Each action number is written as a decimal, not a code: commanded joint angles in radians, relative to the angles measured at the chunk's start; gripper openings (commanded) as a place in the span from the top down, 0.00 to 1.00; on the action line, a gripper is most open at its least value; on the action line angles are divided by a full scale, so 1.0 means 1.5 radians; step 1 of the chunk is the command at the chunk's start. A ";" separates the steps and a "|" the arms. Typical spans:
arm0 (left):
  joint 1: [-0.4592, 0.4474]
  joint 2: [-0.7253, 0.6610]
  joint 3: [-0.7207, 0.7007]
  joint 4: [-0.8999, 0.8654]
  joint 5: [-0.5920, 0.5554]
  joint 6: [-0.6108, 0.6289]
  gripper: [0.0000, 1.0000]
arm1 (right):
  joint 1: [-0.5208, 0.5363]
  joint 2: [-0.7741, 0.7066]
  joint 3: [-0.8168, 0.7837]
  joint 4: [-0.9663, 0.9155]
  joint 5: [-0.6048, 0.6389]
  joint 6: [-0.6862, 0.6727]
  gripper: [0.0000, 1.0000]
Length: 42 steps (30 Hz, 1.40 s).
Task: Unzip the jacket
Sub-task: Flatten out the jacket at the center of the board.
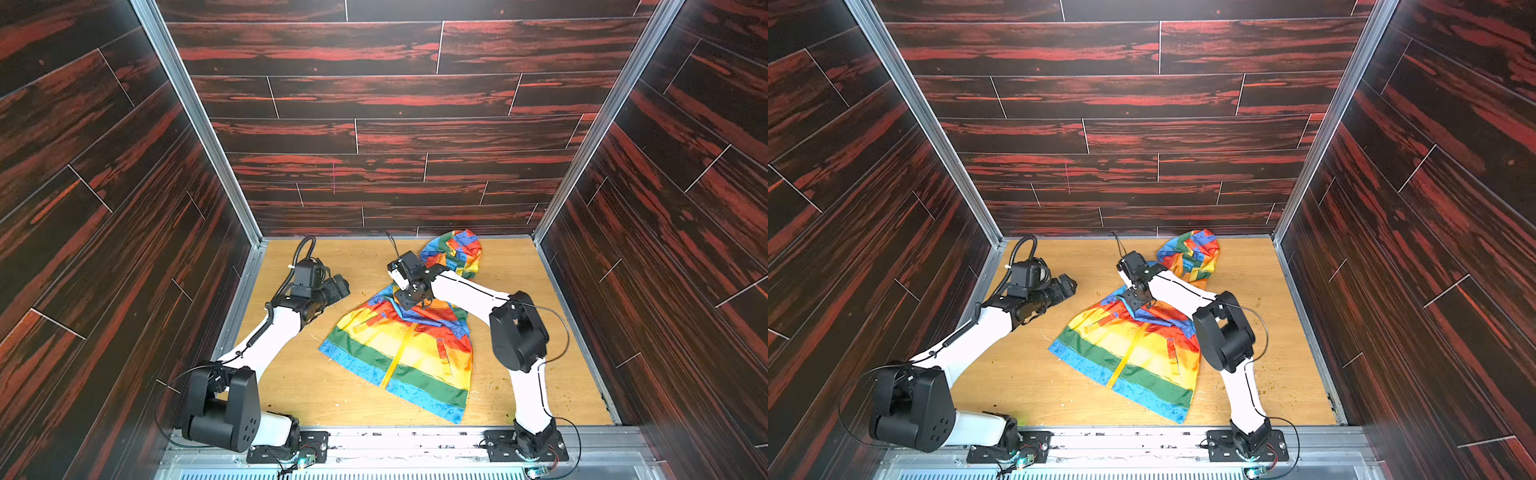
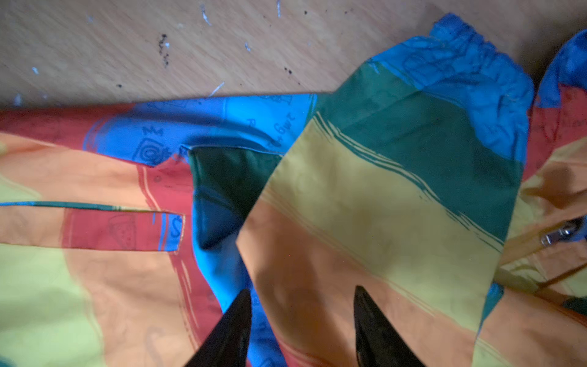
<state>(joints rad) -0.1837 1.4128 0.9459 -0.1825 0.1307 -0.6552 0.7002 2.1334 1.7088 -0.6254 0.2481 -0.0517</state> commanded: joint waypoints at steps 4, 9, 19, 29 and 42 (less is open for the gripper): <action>0.004 -0.014 -0.005 0.004 0.012 -0.007 0.05 | 0.006 0.065 0.028 -0.041 0.033 -0.016 0.47; 0.004 -0.011 -0.003 0.009 0.033 0.001 0.05 | 0.007 0.085 0.044 -0.046 0.033 -0.009 0.47; 0.004 -0.009 -0.005 0.012 0.044 0.002 0.05 | 0.023 0.086 0.050 -0.053 0.047 -0.009 0.34; 0.004 -0.019 -0.005 -0.001 0.030 0.013 0.06 | 0.022 0.082 0.067 -0.045 0.104 0.032 0.88; -0.126 0.065 0.097 -0.053 -0.019 0.115 0.06 | -0.095 -0.371 -0.321 0.088 0.090 0.407 1.00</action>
<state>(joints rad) -0.3042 1.4727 1.0237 -0.2249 0.1390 -0.5537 0.6262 1.7672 1.3472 -0.5343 0.3782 0.3275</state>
